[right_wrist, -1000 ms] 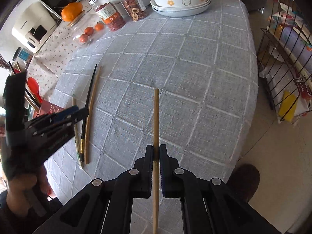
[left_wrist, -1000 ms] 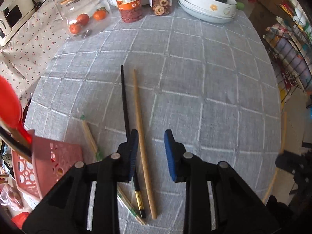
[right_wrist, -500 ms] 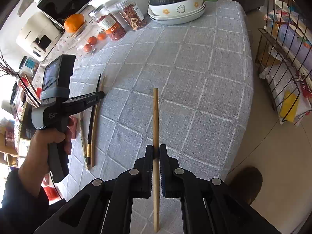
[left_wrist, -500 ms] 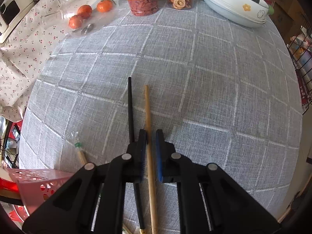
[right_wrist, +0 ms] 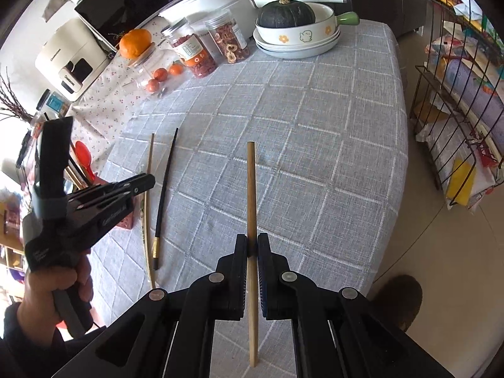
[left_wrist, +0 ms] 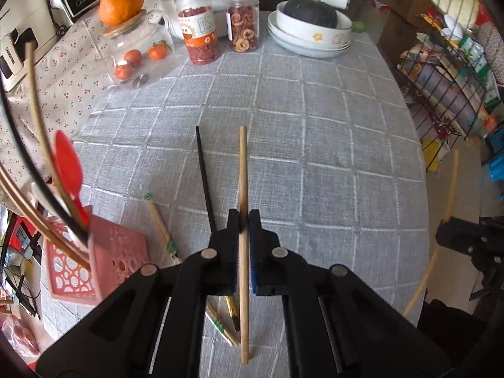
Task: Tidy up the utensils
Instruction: 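Carry both wooden chopsticks to the pink caddy and insert them with both tools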
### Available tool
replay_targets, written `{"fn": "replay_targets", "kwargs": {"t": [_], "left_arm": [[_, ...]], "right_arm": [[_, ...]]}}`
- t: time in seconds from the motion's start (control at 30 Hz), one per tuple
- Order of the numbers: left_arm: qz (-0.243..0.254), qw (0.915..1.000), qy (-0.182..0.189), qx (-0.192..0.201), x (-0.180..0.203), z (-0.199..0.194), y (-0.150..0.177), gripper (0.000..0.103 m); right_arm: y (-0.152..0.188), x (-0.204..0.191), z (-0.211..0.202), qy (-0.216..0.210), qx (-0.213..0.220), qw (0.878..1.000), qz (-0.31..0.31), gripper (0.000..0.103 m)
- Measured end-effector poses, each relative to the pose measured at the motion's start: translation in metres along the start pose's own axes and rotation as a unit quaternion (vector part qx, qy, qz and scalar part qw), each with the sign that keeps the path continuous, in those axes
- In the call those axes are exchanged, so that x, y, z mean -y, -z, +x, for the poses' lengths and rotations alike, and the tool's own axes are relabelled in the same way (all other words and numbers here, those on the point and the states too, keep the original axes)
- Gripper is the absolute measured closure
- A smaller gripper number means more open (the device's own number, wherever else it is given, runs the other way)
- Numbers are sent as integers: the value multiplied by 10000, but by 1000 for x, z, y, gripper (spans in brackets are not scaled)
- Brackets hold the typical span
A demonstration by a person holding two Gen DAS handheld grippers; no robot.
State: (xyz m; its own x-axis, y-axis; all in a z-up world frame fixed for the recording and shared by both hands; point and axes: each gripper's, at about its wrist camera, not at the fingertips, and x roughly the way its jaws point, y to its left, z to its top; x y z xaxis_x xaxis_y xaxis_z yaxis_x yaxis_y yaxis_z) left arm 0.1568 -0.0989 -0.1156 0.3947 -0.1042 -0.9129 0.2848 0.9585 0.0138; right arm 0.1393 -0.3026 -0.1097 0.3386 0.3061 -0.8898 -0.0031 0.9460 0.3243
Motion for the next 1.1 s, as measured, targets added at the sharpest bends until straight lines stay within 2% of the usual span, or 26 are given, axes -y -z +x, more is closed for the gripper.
{"fn": "replay_targets", "kwargs": {"t": [0.23, 0.37, 0.47, 0.57, 0.8, 0.93, 1.1], "left_arm": [[235, 9976, 184, 626, -6, -61, 34, 96], [61, 9951, 370, 914, -21, -84, 56, 96], [-58, 9911, 357, 1280, -32, -101, 73, 96], [-254, 9868, 390, 1551, -46, -116, 76, 96], [-535, 9714, 461, 2268, -63, -156, 80, 96], [-657, 9608, 525, 2642, -70, -177, 80, 96], [-804, 9454, 326, 3142, -84, -200, 81, 96]], "right_arm": [[18, -29, -19, 133, 349, 9986, -379, 97], [26, -45, -32, 151, 558, 9968, -555, 97], [31, -60, -42, 183, 747, 9942, -755, 97], [37, -78, -49, 408, 985, 9885, -1076, 97], [36, -110, -65, 470, 1436, 9772, -1493, 97], [29, -125, -77, 272, 1647, 9743, -1510, 97], [23, -143, -91, 38, 1879, 9702, -1527, 97]]}}
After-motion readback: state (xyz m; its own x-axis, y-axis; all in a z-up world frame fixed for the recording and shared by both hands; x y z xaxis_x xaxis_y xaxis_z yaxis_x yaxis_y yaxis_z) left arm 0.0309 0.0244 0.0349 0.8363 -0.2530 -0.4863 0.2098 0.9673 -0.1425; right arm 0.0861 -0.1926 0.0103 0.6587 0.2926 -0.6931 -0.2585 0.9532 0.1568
